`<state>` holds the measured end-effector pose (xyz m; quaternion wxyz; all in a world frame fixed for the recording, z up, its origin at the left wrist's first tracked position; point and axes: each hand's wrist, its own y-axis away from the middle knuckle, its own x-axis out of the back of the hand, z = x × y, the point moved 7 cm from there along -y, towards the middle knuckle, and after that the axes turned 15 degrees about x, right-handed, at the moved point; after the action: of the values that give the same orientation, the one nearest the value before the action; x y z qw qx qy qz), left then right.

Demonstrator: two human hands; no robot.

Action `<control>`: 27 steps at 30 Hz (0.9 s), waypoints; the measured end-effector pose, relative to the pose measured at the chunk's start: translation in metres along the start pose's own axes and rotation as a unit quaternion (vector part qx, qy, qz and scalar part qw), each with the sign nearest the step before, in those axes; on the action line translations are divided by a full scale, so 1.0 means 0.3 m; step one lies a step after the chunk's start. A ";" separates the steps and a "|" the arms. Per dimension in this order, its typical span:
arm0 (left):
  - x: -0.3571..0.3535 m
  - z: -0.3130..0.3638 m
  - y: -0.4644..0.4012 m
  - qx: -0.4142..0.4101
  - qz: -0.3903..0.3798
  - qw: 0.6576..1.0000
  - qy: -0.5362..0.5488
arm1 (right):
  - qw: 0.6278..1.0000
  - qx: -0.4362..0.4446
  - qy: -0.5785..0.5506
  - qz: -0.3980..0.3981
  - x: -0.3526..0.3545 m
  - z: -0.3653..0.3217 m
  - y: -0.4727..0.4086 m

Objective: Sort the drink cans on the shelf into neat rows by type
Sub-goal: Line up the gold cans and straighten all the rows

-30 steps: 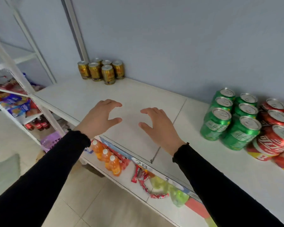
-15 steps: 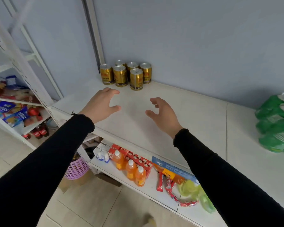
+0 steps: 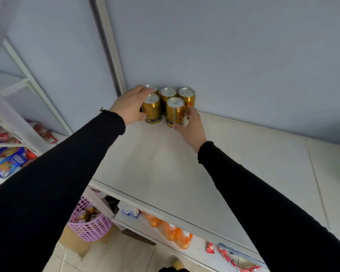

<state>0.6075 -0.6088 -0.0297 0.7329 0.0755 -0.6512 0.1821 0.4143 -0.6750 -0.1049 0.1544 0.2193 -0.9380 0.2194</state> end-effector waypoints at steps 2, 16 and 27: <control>-0.015 0.009 -0.050 -0.023 -0.012 0.999 -0.027 | 1.000 -0.009 -0.009 0.012 -0.024 0.013 -0.032; -0.023 -0.005 -0.153 -0.109 -0.067 0.992 -0.025 | 0.996 -0.055 0.053 0.051 -0.099 0.020 -0.046; 0.004 0.378 -0.066 -0.180 -0.097 0.974 0.102 | 0.972 -0.078 0.031 0.220 0.340 0.001 0.229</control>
<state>0.5097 -0.6664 -0.0101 0.8115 -0.0135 -0.5842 -0.0032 0.2940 -0.6548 -0.0894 0.1485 -0.0119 -0.9722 0.1809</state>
